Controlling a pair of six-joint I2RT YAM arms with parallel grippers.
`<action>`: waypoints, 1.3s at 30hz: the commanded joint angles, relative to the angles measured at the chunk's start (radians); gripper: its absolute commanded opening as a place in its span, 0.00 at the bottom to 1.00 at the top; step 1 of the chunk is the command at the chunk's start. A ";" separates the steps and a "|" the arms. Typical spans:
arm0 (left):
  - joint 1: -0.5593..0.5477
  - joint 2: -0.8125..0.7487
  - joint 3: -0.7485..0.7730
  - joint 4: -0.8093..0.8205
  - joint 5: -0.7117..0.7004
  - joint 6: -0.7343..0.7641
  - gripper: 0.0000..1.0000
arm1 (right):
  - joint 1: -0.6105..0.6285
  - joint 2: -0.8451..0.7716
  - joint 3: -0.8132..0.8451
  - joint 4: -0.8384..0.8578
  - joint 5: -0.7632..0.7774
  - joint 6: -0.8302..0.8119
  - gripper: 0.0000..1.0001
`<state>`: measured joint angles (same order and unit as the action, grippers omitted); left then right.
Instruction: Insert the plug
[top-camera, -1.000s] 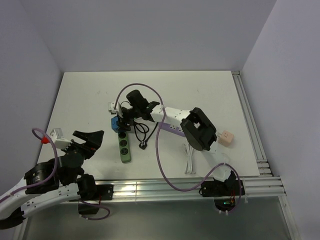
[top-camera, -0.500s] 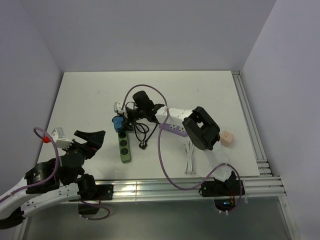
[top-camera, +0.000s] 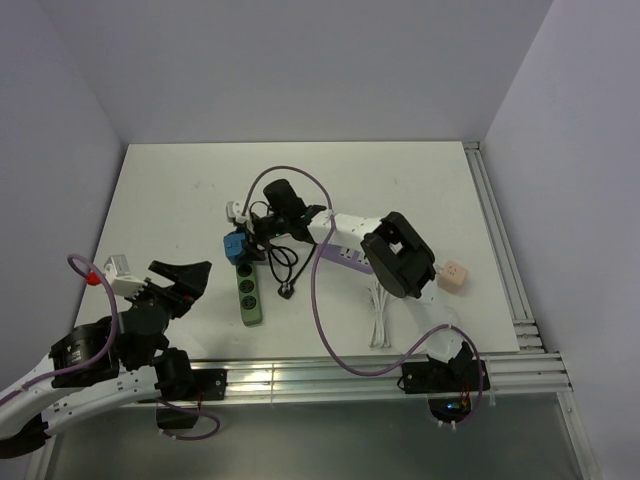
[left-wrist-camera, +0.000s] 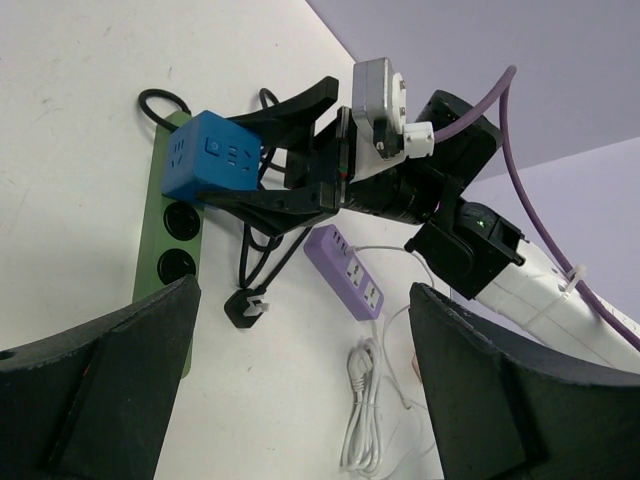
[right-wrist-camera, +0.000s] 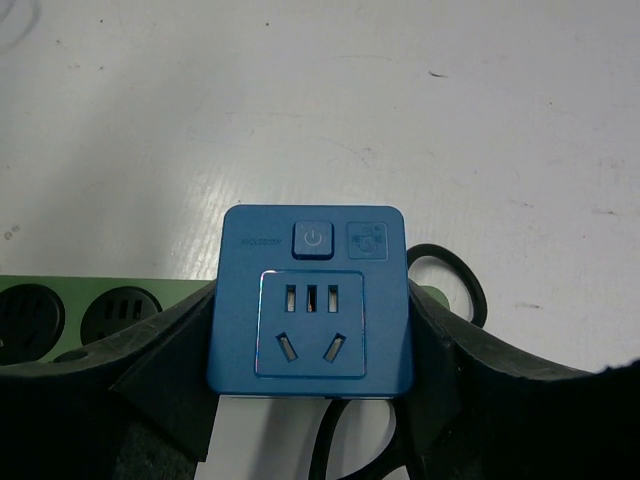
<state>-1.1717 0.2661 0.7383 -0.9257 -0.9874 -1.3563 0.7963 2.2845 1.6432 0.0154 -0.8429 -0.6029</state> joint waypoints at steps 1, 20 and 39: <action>0.003 0.015 0.006 0.002 0.013 0.016 0.91 | -0.057 0.179 -0.210 -0.357 0.257 0.009 0.00; 0.003 0.019 -0.010 0.008 0.030 -0.001 0.92 | 0.015 0.066 -0.333 -0.180 0.422 0.158 0.06; 0.003 0.033 0.001 -0.027 0.038 -0.024 0.93 | 0.029 0.003 -0.306 -0.172 0.446 0.117 0.58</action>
<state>-1.1717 0.2901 0.7277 -0.9482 -0.9546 -1.3743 0.8417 2.1654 1.4513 0.2283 -0.6292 -0.4953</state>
